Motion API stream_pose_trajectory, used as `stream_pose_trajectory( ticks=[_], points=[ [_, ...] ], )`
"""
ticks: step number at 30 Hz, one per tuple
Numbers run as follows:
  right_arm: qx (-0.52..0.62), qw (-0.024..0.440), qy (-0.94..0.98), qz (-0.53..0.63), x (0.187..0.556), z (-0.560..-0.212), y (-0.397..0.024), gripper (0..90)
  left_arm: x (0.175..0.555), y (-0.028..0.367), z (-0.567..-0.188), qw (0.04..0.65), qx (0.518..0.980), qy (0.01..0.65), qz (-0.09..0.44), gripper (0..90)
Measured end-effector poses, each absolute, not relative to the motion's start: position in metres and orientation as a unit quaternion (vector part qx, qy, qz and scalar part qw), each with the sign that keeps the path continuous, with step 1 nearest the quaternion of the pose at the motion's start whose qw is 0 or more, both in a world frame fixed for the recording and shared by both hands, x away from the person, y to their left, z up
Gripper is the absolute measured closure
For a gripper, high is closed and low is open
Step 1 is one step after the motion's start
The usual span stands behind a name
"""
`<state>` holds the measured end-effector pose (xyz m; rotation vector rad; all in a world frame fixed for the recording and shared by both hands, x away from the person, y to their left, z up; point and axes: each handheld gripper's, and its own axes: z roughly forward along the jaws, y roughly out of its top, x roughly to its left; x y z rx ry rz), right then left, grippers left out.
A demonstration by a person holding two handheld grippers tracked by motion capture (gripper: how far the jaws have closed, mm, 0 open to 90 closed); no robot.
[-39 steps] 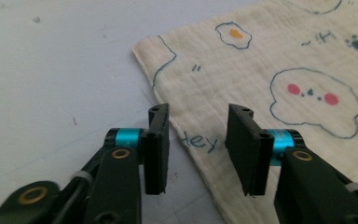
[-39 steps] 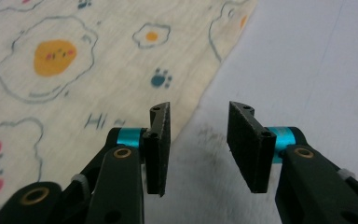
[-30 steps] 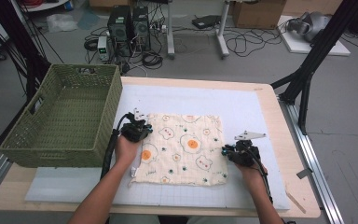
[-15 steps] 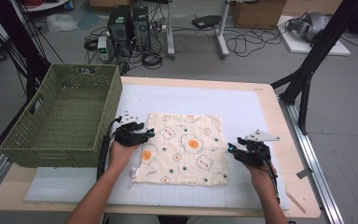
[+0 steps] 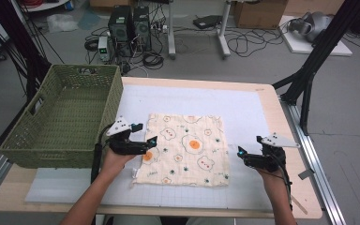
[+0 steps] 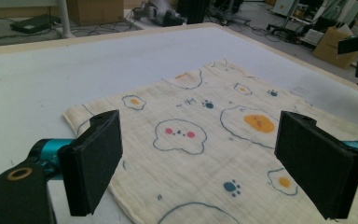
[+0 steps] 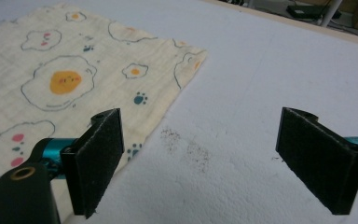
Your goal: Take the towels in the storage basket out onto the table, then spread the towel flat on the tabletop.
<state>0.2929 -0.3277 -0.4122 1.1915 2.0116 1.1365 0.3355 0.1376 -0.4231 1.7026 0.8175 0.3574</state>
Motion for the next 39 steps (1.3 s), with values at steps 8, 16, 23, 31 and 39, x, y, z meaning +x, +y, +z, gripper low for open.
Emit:
stream_pose_trajectory(
  ticks=[8,16,23,31,39],
  points=[
    [0.428,0.274,0.738,0.444,0.294,-0.408,-0.323,11.3,0.331,0.139,-0.428,0.568,0.730,0.348,0.153,15.5],
    [0.425,0.272,0.741,0.443,0.296,-0.409,-0.322,11.3,0.330,0.141,-0.428,0.570,0.724,0.356,0.160,15.5],
    [0.426,0.267,0.739,0.448,0.298,-0.409,-0.321,11.3,0.333,0.143,-0.429,0.563,0.724,0.365,0.157,15.5],
    [0.422,0.258,0.745,0.449,0.297,-0.409,-0.320,11.3,0.346,0.139,-0.421,0.557,0.724,0.375,0.159,15.5],
    [0.422,0.244,0.745,0.455,0.295,-0.409,-0.322,11.3,0.364,0.134,-0.409,0.549,0.720,0.390,0.167,18.3]
  ],
)
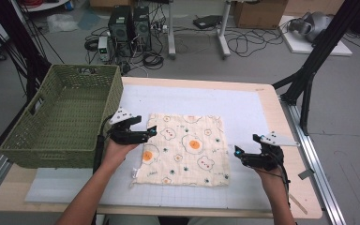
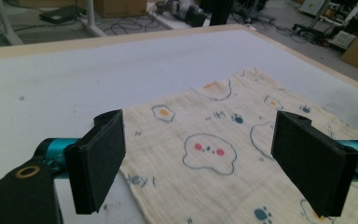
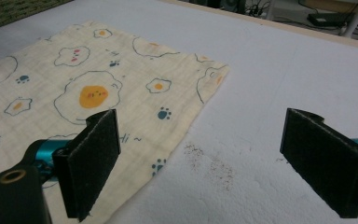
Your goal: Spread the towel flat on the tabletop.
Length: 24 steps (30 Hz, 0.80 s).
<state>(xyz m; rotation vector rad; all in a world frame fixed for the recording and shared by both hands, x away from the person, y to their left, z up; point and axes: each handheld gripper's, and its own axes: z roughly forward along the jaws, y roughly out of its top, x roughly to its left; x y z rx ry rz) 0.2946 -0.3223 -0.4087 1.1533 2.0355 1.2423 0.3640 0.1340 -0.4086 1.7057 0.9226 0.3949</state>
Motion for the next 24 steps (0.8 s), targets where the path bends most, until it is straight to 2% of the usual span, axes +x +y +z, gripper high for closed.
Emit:
stream_pose_trajectory(
  ticks=[18,24],
  points=[
    [0.420,0.231,0.748,0.458,0.297,-0.410,-0.320,11.3,0.412,0.107,-0.396,0.511,0.748,0.393,0.155,21.0],
    [0.420,0.233,0.748,0.458,0.298,-0.410,-0.321,11.3,0.425,0.103,-0.402,0.493,0.756,0.399,0.163,27.9]
  ],
)
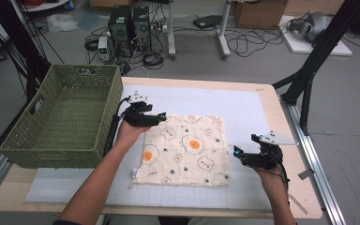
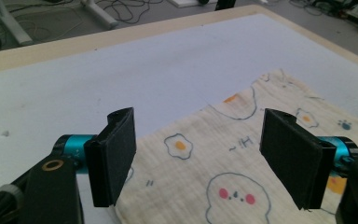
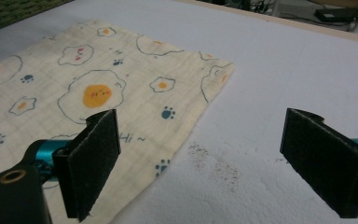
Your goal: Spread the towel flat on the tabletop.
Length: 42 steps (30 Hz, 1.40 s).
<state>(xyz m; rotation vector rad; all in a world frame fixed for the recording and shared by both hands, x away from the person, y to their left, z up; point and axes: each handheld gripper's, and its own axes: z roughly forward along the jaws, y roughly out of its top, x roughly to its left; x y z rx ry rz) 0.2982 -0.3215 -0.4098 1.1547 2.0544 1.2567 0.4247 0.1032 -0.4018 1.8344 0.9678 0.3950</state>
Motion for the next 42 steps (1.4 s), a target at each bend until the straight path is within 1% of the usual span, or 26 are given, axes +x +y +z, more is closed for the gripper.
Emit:
stream_pose_trajectory(
  ticks=[2,5,9,13,17,20,26,30,32,34,35,36,41,42],
  points=[
    [0.425,0.235,0.747,0.455,0.298,-0.410,-0.321,11.3,0.431,0.104,-0.409,0.479,0.759,0.408,0.169,30.3],
    [0.425,0.237,0.746,0.454,0.300,-0.409,-0.321,11.3,0.438,0.107,-0.420,0.456,0.762,0.429,0.169,31.1],
    [0.428,0.233,0.749,0.448,0.303,-0.411,-0.321,11.3,0.446,0.108,-0.432,0.439,0.764,0.440,0.172,33.5],
    [0.431,0.231,0.748,0.449,0.304,-0.412,-0.321,11.3,0.451,0.111,-0.439,0.416,0.762,0.454,0.201,34.6],
    [0.430,0.227,0.750,0.447,0.305,-0.413,-0.320,11.3,0.455,0.111,-0.446,0.409,0.762,0.457,0.206,35.9],
    [0.430,0.227,0.751,0.447,0.306,-0.414,-0.320,11.3,0.457,0.109,-0.451,0.393,0.771,0.454,0.210,40.2],
    [0.429,0.223,0.755,0.444,0.308,-0.415,-0.317,11.3,0.455,0.104,-0.451,0.385,0.788,0.428,0.218,56.5],
    [0.426,0.219,0.758,0.443,0.311,-0.417,-0.312,11.3,0.454,0.104,-0.451,0.389,0.784,0.435,0.210,61.9],
    [0.423,0.217,0.760,0.444,0.315,-0.417,-0.309,11.3,0.454,0.104,-0.451,0.392,0.782,0.438,0.207,66.0],
    [0.426,0.219,0.760,0.439,0.321,-0.417,-0.306,11.3,0.454,0.105,-0.451,0.395,0.781,0.438,0.203,74.6],
    [0.435,0.221,0.758,0.432,0.326,-0.417,-0.303,11.3,0.454,0.105,-0.451,0.397,0.782,0.437,0.201,81.7],
    [0.437,0.222,0.760,0.427,0.329,-0.417,-0.302,11.3,0.453,0.104,-0.451,0.395,0.784,0.433,0.202,84.4],
    [0.437,0.195,0.776,0.411,0.361,-0.417,-0.289,11.8,0.453,0.105,-0.451,0.397,0.783,0.435,0.200,86.2],
    [0.434,0.188,0.780,0.410,0.366,-0.418,-0.287,14.0,0.453,0.105,-0.451,0.397,0.783,0.436,0.200,86.3]
  ],
)
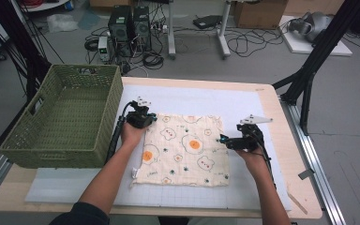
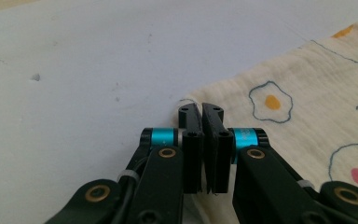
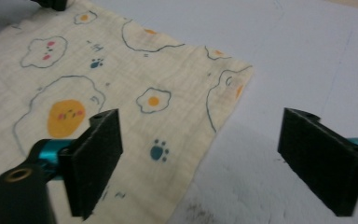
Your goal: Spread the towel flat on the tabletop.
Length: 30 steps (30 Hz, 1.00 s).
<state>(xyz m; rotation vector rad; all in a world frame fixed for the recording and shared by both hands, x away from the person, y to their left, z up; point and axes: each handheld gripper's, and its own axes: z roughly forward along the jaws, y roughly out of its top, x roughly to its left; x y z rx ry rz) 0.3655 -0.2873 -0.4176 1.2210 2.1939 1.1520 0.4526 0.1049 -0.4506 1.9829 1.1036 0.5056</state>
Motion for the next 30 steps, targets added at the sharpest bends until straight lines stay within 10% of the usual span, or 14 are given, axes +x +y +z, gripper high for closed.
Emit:
stream_pose_trajectory(
  ticks=[19,30],
  points=[
    [0.469,0.175,0.796,0.340,0.443,-0.444,-0.263,40.6,0.453,0.110,-0.450,0.402,0.776,0.450,0.186,86.4],
    [0.469,0.177,0.799,0.332,0.444,-0.441,-0.250,86.0,0.453,0.110,-0.450,0.403,0.773,0.456,0.182,87.0]
  ],
)
